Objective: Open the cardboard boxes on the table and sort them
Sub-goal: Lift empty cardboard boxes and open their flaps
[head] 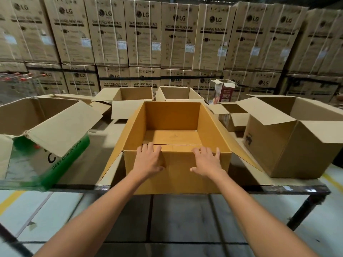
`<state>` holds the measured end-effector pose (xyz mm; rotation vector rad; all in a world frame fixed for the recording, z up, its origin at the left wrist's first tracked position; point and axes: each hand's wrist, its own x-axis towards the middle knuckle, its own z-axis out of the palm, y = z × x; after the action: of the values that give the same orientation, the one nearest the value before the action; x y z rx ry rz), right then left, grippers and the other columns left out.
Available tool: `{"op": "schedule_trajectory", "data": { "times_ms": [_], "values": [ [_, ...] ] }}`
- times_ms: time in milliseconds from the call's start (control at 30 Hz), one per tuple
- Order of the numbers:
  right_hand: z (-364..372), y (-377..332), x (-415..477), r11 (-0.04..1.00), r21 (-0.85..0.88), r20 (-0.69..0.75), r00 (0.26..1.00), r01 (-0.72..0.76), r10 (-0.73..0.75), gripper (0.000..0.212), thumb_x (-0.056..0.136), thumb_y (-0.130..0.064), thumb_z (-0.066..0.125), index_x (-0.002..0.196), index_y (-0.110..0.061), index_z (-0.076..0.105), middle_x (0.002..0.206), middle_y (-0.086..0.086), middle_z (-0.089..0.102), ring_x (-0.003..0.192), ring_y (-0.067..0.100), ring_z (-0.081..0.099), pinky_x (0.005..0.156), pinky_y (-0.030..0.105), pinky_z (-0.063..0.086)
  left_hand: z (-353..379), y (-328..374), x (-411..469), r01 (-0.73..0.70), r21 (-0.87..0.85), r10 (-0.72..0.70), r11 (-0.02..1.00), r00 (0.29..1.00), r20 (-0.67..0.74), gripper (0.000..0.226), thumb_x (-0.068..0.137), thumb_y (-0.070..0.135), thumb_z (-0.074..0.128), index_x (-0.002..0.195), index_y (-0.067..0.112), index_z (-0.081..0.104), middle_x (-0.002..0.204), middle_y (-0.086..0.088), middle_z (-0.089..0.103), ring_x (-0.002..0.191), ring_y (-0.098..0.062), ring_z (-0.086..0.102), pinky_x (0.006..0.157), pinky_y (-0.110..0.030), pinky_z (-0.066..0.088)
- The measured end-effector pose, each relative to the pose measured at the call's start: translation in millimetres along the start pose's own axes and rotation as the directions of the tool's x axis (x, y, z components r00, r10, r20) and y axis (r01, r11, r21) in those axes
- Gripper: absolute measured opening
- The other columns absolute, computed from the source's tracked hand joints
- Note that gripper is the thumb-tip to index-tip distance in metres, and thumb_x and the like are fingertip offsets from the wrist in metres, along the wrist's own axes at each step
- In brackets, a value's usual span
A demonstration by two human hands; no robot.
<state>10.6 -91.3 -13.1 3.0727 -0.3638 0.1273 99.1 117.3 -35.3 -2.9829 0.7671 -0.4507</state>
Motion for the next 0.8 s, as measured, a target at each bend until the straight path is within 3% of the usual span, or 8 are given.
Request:
{"op": "schedule_trajectory", "data": {
  "times_ms": [100, 200, 300, 433, 600, 800],
  "values": [
    [-3, -1, -8, 1.0, 0.014, 0.011, 1.0, -0.005, 0.005, 0.082, 0.089, -0.049, 0.065, 0.155, -0.028, 0.02, 0.163, 0.009, 0.021, 0.152, 0.032, 0.011, 0.119, 0.064, -0.002, -2, -4, -2, -0.012, 0.009, 0.011, 1.0, 0.999, 0.031, 0.091, 0.078, 0.069, 0.066, 0.148, 0.026, 0.028, 0.152, -0.009, 0.035, 0.143, -0.032, 0.03, 0.12, -0.051, 0.018],
    [-7, -3, -17, 0.996, 0.084, 0.037, 0.999, -0.005, 0.002, 0.087, 0.091, -0.054, 0.061, 0.158, -0.027, 0.013, 0.167, 0.01, 0.007, 0.153, 0.034, 0.0, 0.12, 0.062, 0.0, -11, -5, -8, -0.015, -0.03, 0.019, 0.999, 0.993, 0.119, 0.1, 0.081, 0.072, 0.06, 0.157, 0.028, 0.012, 0.165, -0.011, 0.012, 0.152, -0.037, -0.003, 0.119, -0.057, -0.002],
    [-16, -7, -36, 0.973, 0.23, 0.053, 0.998, 0.012, -0.024, 0.09, 0.091, -0.056, 0.059, 0.159, -0.027, 0.008, 0.167, 0.008, 0.001, 0.153, 0.032, -0.001, 0.12, 0.059, 0.012, -29, -5, -25, 0.02, -0.131, -0.006, 0.991, 0.995, 0.105, 0.097, 0.087, 0.071, 0.052, 0.159, 0.029, 0.003, 0.166, -0.011, -0.006, 0.15, -0.033, -0.02, 0.119, -0.056, -0.003],
    [-27, -17, -76, 0.929, 0.367, -0.009, 0.999, 0.047, -0.047, 0.09, 0.093, -0.056, 0.056, 0.159, -0.029, 0.002, 0.168, 0.004, 0.0, 0.154, 0.027, 0.0, 0.119, 0.055, 0.021, -53, -9, -61, 0.0, -0.266, -0.02, 0.964, 0.997, -0.074, 0.083, 0.093, 0.065, 0.045, 0.159, 0.028, 0.009, 0.167, -0.009, -0.005, 0.15, -0.03, -0.02, 0.123, -0.055, 0.005],
    [-33, -42, -128, 0.818, 0.566, -0.145, 0.989, 0.102, -0.022, 0.087, 0.093, -0.055, 0.057, 0.157, -0.036, 0.003, 0.167, -0.005, -0.001, 0.152, 0.022, 0.013, 0.115, 0.045, 0.032, -68, -15, -118, -0.035, -0.37, -0.076, 0.929, 0.956, -0.282, 0.075, 0.095, 0.057, 0.049, 0.157, 0.027, 0.019, 0.167, -0.004, 0.003, 0.153, -0.021, -0.015, 0.12, -0.043, 0.002],
    [-32, -93, -180, 0.678, 0.693, -0.244, 0.964, 0.247, -0.102, 0.085, 0.092, -0.057, 0.058, 0.157, -0.036, 0.008, 0.166, -0.011, 0.003, 0.15, 0.011, 0.016, 0.115, 0.035, 0.031, -83, -30, -188, -0.038, -0.475, -0.125, 0.879, 0.944, -0.306, 0.079, 0.095, 0.047, 0.059, 0.158, 0.027, 0.017, 0.167, 0.002, 0.002, 0.153, -0.017, -0.011, 0.118, -0.042, 0.008]
  ]
}}
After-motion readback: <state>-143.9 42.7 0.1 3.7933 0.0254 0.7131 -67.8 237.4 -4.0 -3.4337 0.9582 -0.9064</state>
